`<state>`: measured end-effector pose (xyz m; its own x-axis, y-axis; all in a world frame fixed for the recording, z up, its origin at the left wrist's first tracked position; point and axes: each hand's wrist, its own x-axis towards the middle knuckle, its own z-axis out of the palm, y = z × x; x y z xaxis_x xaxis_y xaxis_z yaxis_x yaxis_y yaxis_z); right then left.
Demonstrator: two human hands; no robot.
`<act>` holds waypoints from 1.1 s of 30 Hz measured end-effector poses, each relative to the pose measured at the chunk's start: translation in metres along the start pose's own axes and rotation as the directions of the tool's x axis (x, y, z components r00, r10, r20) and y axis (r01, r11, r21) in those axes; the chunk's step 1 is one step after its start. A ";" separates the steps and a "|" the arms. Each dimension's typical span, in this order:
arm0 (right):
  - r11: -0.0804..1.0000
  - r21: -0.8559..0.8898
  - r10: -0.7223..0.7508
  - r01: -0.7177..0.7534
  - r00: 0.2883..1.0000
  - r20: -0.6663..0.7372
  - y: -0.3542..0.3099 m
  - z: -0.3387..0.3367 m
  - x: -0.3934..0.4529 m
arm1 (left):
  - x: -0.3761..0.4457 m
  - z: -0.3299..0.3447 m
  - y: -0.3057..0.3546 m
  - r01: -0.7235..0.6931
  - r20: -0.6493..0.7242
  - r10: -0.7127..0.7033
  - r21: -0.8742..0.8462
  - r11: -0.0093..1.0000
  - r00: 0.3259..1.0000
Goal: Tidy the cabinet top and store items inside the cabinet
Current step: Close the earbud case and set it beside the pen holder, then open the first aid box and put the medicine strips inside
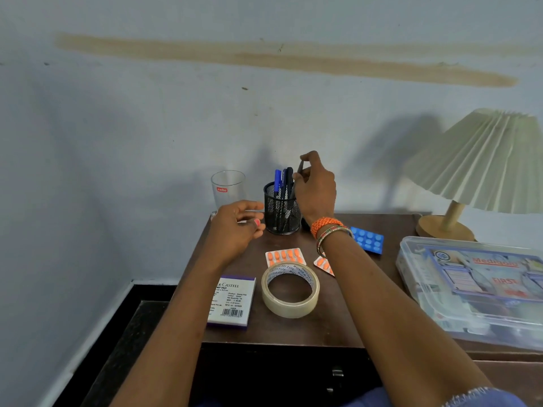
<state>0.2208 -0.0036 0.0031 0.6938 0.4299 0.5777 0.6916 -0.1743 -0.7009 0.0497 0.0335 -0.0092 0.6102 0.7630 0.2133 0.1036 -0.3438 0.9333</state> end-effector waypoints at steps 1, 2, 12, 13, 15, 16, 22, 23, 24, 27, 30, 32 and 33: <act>0.998 -0.068 0.009 -0.009 1.000 0.002 0.001 0.001 0.001 | 0.000 0.001 0.001 -0.003 0.005 0.003 -0.002 1.000 1.000; 0.993 -0.116 0.025 -0.025 1.000 -0.005 0.004 0.003 0.002 | -0.001 0.002 0.001 -0.006 0.010 0.006 0.001 1.000 1.000; 0.980 -0.157 0.121 -0.119 0.993 0.000 0.016 -0.003 0.003 | -0.003 0.006 0.000 -0.030 0.037 0.029 0.039 0.999 0.999; 0.981 -0.138 0.141 -0.137 0.990 0.017 0.016 -0.004 0.003 | -0.003 0.005 0.000 -0.033 0.034 0.032 0.043 0.999 0.999; 0.980 -0.104 0.175 -0.171 0.984 0.036 0.015 -0.007 0.001 | -0.004 0.005 0.000 -0.038 0.030 0.036 0.048 0.998 0.999; 0.979 -0.091 0.185 -0.182 0.982 0.034 0.015 -0.009 0.001 | -0.004 0.005 0.000 -0.039 0.028 0.038 0.049 0.998 0.999; 0.983 -0.025 0.181 -0.181 0.983 -0.006 0.005 -0.026 -0.002 | -0.005 0.008 0.005 -0.048 0.010 0.048 0.045 0.998 0.999; 0.985 -0.023 0.170 -0.170 0.985 -0.011 0.003 -0.030 -0.002 | -0.005 0.011 0.007 -0.053 0.009 0.053 0.040 0.998 0.999; 0.988 -0.025 0.155 -0.155 0.988 -0.018 0.000 -0.034 -0.004 | -0.006 0.014 0.009 -0.059 0.013 0.059 0.034 0.998 0.998; 0.994 -0.044 0.098 -0.099 0.995 -0.026 -0.006 -0.051 -0.009 | -0.011 0.027 0.017 -0.079 0.051 0.077 0.050 0.996 0.996; 0.996 -0.083 0.040 -0.040 0.999 -0.003 -0.014 -0.076 -0.014 | -0.016 0.046 0.024 -0.138 0.104 0.127 0.104 0.985 0.986; 0.993 -0.119 0.011 -0.010 1.000 0.005 -0.014 -0.099 -0.022 | -0.021 0.060 0.030 -0.192 0.161 0.165 0.167 0.967 0.973; 0.992 -0.125 -0.002 0.003 1.000 0.005 -0.011 -0.111 -0.030 | -0.025 0.069 0.034 -0.221 0.202 0.183 0.182 0.958 0.962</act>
<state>0.2150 -0.1127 0.0398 0.6913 0.4346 0.5772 0.7133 -0.2828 -0.6413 0.0925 -0.0346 -0.0031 0.7649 0.5602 0.3179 0.1073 -0.5976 0.7946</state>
